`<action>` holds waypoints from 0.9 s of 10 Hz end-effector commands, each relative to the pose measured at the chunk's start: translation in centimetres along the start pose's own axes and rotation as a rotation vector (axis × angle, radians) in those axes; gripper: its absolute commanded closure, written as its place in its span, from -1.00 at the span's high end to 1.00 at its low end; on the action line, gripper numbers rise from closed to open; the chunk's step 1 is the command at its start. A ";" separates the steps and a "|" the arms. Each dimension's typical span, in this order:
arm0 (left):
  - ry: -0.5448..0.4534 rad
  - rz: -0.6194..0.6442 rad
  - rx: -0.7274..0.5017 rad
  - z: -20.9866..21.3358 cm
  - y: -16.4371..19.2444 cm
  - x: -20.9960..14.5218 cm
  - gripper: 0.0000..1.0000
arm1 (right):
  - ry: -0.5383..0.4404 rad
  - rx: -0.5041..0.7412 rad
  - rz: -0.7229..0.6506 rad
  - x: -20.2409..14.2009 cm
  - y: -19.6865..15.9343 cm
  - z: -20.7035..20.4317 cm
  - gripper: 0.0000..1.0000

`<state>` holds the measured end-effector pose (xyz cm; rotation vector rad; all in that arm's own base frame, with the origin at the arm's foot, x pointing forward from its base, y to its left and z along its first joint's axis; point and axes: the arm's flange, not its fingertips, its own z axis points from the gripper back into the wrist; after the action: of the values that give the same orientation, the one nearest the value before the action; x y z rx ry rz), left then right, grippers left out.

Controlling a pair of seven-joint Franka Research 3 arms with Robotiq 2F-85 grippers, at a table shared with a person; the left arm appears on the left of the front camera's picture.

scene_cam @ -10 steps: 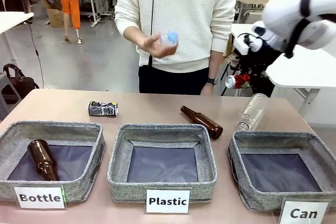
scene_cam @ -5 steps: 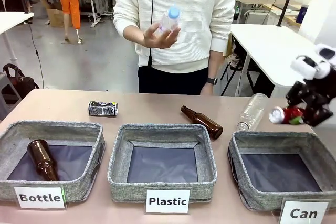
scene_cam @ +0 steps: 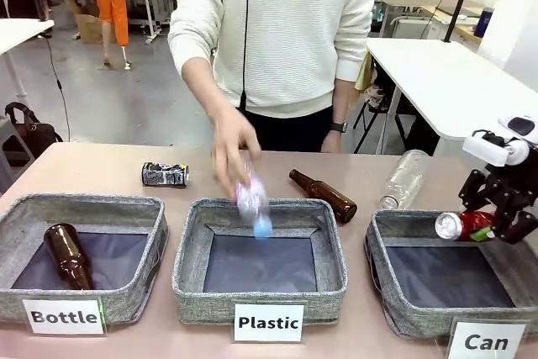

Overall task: Sort the can waste into the basket.
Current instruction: Pick up the can waste from the table and place it in the right Fabric basket.

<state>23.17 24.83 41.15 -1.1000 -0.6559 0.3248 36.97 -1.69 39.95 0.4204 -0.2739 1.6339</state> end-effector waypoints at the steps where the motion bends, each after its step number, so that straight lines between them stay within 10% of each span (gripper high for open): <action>1: -0.008 -0.017 -0.018 -0.1 -0.1 0.0 1.00 | 0.000 0.008 0.031 0.1 0.0 0.8 -1.00; 2: -0.008 -0.017 -0.018 -0.1 -0.1 0.0 1.00 | 0.000 0.010 0.035 0.2 -0.2 0.8 0.23; 3: -0.008 -0.017 -0.018 -0.1 -0.1 0.0 1.00 | 0.017 0.031 0.047 0.2 -0.4 0.7 0.96; 9: -0.008 -0.017 -0.018 -0.1 -0.1 0.0 1.00 | -0.026 0.033 0.029 -0.1 -1.0 0.9 1.00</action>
<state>23.17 24.83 41.15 -1.1001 -0.6559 0.3247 37.40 -1.63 40.29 0.4351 -0.2615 1.6511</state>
